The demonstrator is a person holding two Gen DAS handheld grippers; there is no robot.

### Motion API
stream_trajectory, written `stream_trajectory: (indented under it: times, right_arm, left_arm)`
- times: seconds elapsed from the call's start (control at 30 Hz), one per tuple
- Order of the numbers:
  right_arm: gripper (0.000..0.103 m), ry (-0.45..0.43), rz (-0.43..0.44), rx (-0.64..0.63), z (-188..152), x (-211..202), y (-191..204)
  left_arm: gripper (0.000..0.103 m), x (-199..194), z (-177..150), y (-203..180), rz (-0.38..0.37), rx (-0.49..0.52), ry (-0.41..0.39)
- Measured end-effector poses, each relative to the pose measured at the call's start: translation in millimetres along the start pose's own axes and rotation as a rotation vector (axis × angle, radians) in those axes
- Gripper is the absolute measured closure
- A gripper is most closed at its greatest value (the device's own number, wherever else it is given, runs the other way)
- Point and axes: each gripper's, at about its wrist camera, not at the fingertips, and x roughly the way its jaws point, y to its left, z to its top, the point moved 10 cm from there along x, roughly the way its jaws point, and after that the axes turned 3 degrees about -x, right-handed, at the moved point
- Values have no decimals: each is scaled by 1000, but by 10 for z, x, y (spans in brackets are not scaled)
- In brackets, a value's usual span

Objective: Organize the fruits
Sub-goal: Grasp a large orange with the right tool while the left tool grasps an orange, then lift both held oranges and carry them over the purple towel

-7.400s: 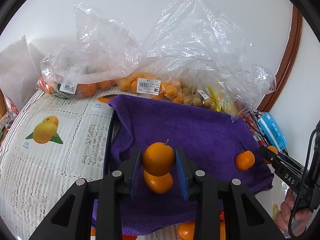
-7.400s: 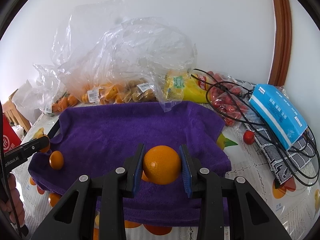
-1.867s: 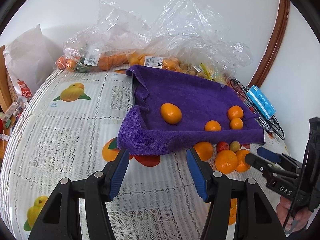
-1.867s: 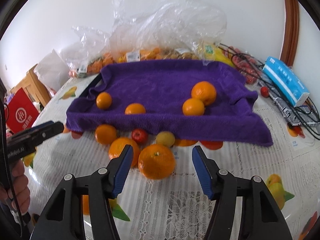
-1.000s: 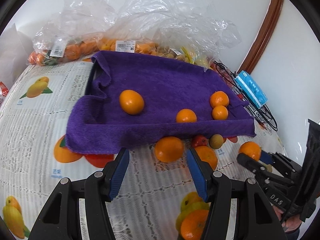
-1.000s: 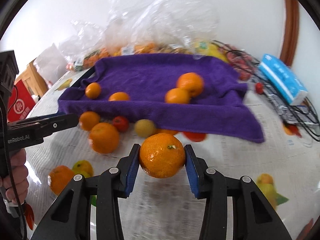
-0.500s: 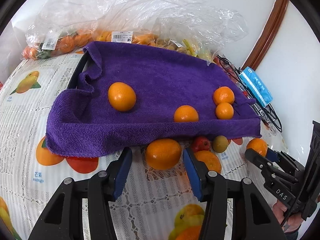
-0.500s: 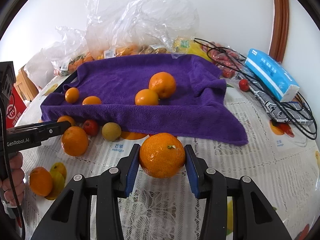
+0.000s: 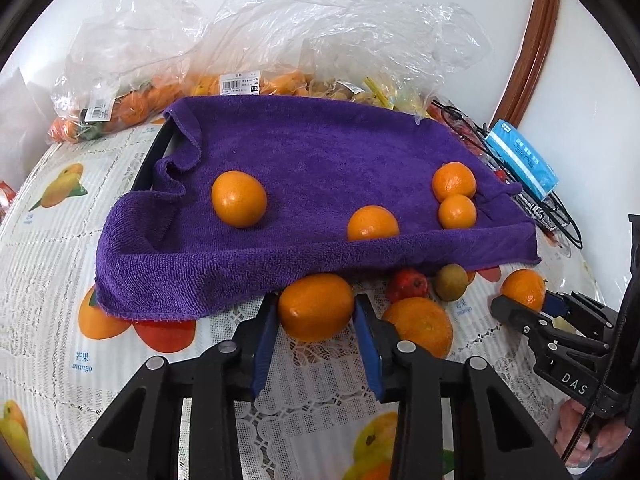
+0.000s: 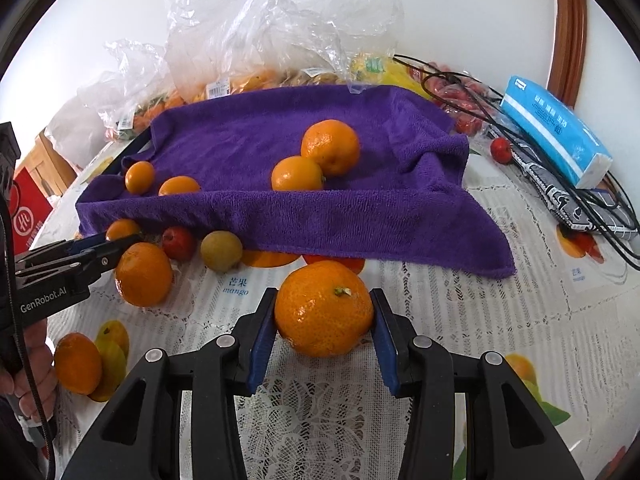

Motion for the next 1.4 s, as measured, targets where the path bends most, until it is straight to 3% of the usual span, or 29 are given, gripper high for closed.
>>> stream_trajectory:
  times: [1.03,1.27,1.4]
  right_arm:
    - [59,-6,26,14,-1,0,-27]
    - [59,-28,2,25,8,-59,-46]
    - [59,-34,0,54,-38,-164,-54]
  left_arm:
    - [68,1,7,-15,-20,-22,1]
    - [68,-106,-42,-4,-41,-14,-1]
    - [68,-216,-125,87,-51,-61,9]
